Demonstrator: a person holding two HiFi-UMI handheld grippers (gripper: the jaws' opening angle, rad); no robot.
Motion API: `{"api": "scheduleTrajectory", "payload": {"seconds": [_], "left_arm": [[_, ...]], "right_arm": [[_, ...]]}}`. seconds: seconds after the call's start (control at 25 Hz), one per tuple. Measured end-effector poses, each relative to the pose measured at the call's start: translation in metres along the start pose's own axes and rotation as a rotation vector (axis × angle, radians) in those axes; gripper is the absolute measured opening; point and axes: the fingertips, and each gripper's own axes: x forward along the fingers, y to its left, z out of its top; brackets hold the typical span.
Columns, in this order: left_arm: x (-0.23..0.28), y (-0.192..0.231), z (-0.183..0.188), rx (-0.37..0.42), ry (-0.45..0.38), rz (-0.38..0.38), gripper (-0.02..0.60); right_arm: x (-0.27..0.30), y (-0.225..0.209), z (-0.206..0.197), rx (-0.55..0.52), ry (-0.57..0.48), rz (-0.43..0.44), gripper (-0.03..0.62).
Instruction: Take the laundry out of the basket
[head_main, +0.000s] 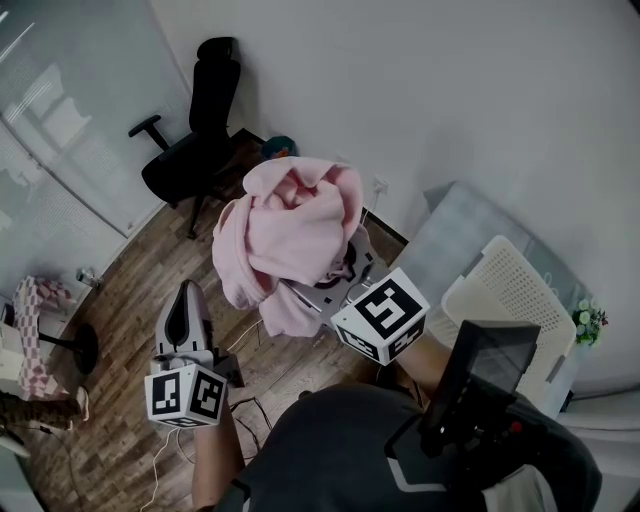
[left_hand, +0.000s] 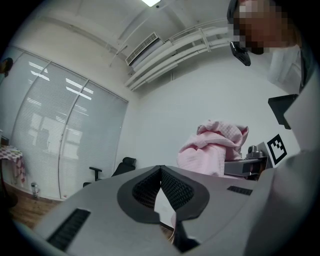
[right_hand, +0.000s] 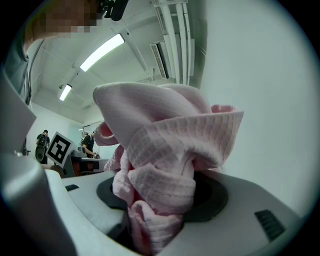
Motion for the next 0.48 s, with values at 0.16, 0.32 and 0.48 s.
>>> {"api": "scheduleTrajectory", "payload": {"seconds": [0.16, 0.32, 0.48], "left_arm": [[-0.0001, -0.0021, 0.0011, 0.004, 0.006, -0.004, 0.009], [-0.0026, -0.0044, 0.0051, -0.002, 0.000, -0.009, 0.009], [-0.0021, -0.0026, 0.0051, 0.001, 0.006, -0.007, 0.009]], "right_arm": [[-0.0016, 0.0000, 0.0007, -0.001, 0.002, -0.005, 0.275], [-0.0051, 0.0019, 0.0067, -0.003, -0.002, -0.011, 0.275], [-0.0025, 0.0021, 0.0073, -0.005, -0.004, -0.013, 0.275]]}}
